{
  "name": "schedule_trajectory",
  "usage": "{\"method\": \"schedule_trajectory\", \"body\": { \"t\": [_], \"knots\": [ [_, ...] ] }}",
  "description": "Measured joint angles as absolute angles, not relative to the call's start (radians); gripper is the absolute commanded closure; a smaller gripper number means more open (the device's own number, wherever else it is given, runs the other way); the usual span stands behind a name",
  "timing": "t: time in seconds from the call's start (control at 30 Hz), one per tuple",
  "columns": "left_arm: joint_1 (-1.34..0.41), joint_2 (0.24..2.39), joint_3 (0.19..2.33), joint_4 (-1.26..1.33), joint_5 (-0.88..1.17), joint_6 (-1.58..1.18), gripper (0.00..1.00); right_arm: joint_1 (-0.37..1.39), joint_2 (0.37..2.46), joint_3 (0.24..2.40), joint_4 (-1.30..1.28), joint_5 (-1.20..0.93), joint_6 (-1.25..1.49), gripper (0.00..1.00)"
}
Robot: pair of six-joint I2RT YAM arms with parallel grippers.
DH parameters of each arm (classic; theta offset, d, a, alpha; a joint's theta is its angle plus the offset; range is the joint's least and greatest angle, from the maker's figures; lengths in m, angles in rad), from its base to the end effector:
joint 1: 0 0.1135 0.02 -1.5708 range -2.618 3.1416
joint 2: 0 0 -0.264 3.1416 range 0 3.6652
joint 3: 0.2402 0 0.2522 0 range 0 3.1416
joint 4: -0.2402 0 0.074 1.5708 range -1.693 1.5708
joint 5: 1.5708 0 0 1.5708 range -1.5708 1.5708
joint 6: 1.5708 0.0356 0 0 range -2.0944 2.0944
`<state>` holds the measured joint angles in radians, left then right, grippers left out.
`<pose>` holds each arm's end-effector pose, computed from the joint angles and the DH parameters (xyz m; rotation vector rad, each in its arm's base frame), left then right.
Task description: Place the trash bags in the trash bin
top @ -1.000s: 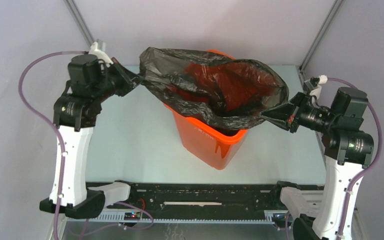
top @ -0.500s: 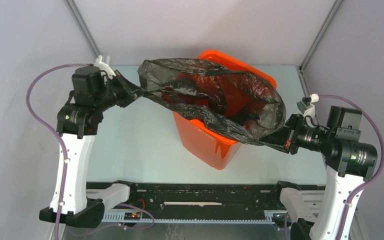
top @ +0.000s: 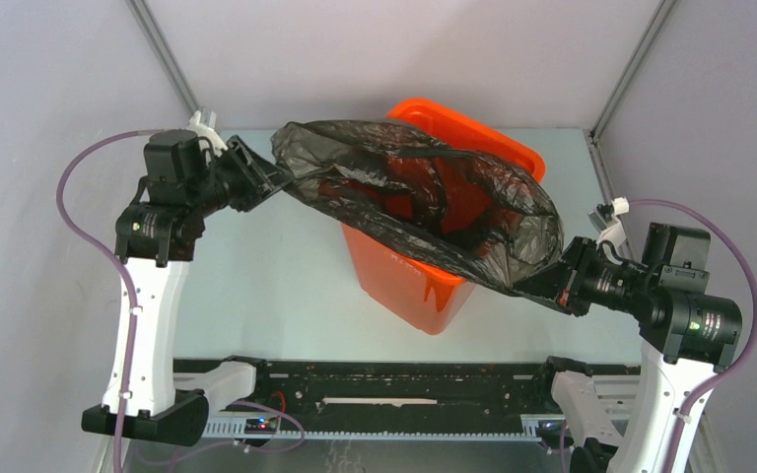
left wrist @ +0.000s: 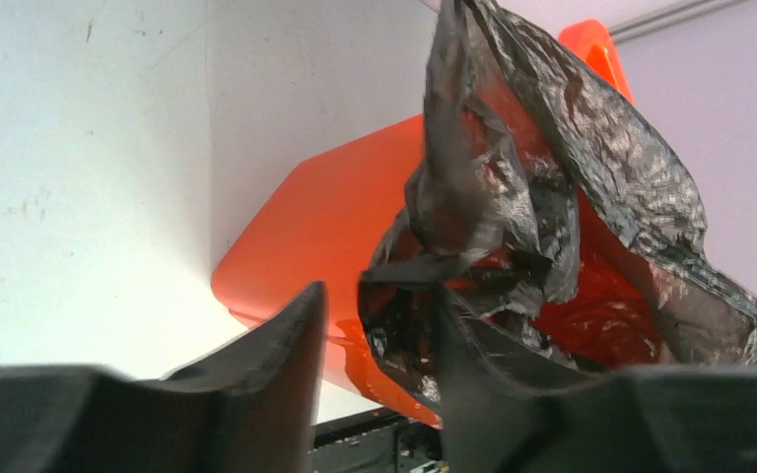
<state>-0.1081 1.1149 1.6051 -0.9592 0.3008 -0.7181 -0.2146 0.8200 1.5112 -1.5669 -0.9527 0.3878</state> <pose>0.1857 -0.0308 0.4700 -0.4460 2.0705 -0.8128 0.0560 0.0175 0.4362 0.2669 2.2819 1.2316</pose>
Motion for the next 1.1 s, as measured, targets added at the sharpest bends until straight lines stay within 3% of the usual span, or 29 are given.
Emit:
{"method": "schedule_trajectory", "body": {
  "t": [0.07,0.13,0.23,0.4,0.53,0.67,0.73,0.8,0.93,1.0,1.1],
  "knots": [
    [-0.108,1.103,1.605,-0.956,0.304,-0.727,0.31,-0.215,0.819,1.512,-1.566,-0.964,0.387,0.66],
    [-0.108,1.083,1.605,-0.947,0.317,-0.734,0.25,-0.215,0.817,1.511,-1.563,-0.977,0.387,0.61],
    [-0.108,1.035,1.597,-0.913,0.347,-0.760,0.28,-0.215,0.816,1.511,-1.555,-1.002,0.388,0.56],
    [-0.108,0.985,1.553,-0.872,0.361,-0.788,0.47,-0.214,0.813,1.511,-1.537,-1.035,0.390,0.52],
    [-0.108,1.000,1.544,-0.880,0.356,-0.785,0.35,-0.212,0.812,1.511,-1.517,-1.058,0.403,0.43],
    [-0.111,1.045,1.544,-0.888,0.351,-0.778,0.39,-0.207,0.810,1.511,-1.478,-1.061,0.434,0.42],
    [-0.115,1.065,1.541,-0.889,0.348,-0.776,0.48,-0.202,0.805,1.507,-1.450,-1.061,0.453,0.49],
    [-0.120,1.078,1.532,-0.892,0.344,-0.773,0.61,-0.197,0.798,1.495,-1.423,-1.060,0.470,0.71],
    [-0.123,1.087,1.528,-0.912,0.325,-0.755,0.85,-0.184,0.783,1.458,-1.361,-1.061,0.515,0.96],
    [-0.123,1.085,1.528,-0.924,0.317,-0.747,0.98,-0.179,0.775,1.434,-1.330,-1.064,0.528,1.00],
    [-0.123,1.076,1.528,-0.933,0.318,-0.732,1.00,-0.171,0.760,1.408,-1.299,-1.081,0.534,1.00]
  ]
}}
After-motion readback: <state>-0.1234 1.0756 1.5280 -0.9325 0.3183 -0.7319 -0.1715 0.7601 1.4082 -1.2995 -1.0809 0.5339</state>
